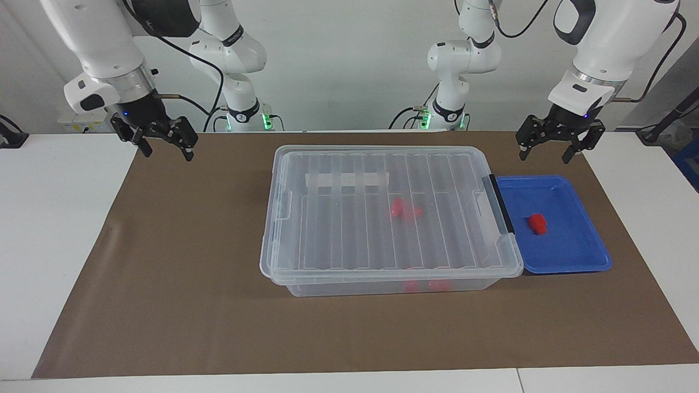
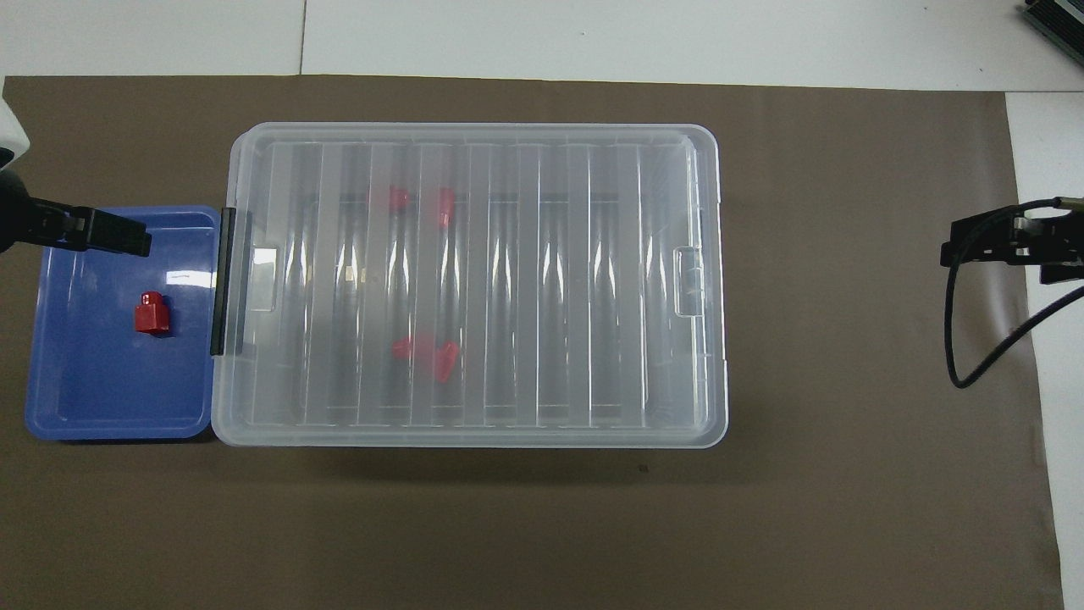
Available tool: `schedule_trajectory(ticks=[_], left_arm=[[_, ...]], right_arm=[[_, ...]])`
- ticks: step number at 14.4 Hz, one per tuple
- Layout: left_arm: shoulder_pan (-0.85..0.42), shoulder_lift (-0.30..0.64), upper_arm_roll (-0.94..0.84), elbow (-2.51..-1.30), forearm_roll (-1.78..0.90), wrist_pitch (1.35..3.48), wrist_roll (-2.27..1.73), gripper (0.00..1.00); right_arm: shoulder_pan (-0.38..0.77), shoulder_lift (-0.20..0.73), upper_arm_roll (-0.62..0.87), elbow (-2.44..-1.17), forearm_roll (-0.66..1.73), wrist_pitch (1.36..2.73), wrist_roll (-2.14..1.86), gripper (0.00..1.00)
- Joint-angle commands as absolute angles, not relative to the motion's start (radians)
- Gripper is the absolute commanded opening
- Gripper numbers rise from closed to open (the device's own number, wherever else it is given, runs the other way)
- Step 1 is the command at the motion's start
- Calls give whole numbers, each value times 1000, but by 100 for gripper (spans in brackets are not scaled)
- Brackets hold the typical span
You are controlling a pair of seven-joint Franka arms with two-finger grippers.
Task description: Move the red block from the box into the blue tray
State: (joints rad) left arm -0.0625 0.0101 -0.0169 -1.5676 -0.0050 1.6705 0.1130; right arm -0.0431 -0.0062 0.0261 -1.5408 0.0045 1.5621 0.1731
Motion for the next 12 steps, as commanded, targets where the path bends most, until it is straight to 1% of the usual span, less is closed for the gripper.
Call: schedule_trajectory(ticks=[1,12], left_arm=[[-71,-12,-6,-1585,-3,1657,115,100],[-71,-12,-6,-1586,-3,1657,115,100]], right_arm=[[-34,-17,37,-1545,-17,1516,169,100],[-15,-25,55,-1560,-35,1516,153,100]])
